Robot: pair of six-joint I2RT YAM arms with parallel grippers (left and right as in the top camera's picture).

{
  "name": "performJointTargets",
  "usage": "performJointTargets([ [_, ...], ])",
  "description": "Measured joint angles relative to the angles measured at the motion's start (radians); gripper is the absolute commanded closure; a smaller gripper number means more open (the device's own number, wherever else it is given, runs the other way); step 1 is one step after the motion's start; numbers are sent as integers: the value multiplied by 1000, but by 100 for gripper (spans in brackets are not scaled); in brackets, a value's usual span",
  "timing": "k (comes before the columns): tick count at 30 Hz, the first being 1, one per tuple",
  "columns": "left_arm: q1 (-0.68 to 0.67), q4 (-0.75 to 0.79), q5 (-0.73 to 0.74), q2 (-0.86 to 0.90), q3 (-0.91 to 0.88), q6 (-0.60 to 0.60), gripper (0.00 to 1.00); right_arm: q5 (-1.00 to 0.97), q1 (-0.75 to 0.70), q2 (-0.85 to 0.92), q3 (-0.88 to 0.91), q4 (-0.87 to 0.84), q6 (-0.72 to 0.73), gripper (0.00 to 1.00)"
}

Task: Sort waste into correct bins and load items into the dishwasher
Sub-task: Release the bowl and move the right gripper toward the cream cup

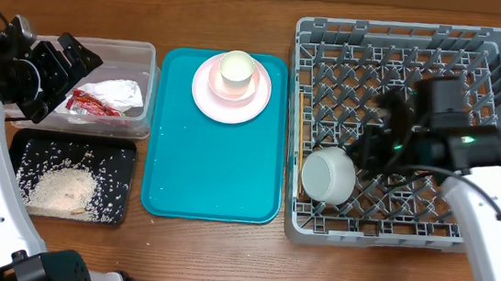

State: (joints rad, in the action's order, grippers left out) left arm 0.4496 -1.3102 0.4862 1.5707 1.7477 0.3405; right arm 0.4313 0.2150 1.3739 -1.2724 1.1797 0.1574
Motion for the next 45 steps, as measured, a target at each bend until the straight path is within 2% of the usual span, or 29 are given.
performJointTargets([
  [5, 0, 0, 0, 0, 0, 0, 0, -156, 177, 6, 5, 2, 32, 96],
  [7, 0, 0, 0, 0, 0, 0, 0, -211, 201, 20, 5, 2, 49, 96],
  [15, 0, 0, 0, 0, 0, 0, 0, -342, 208, 165, 7, 21, 79, 96],
  [21, 0, 0, 0, 0, 0, 0, 0, -466, 208, 173, -2, 97, 140, 96],
  [26, 0, 0, 0, 0, 0, 0, 0, -495, 207, 174, -148, 158, 165, 92],
  [32, 0, 0, 0, 0, 0, 0, 0, -375, 207, 173, -356, 34, 171, 89],
  [36, 0, 0, 0, 0, 0, 0, 0, -330, 208, 174, -366, -63, 172, 84],
  [45, 0, 0, 0, 0, 0, 0, 0, -324, 266, 250, -365, -235, 92, 84],
])
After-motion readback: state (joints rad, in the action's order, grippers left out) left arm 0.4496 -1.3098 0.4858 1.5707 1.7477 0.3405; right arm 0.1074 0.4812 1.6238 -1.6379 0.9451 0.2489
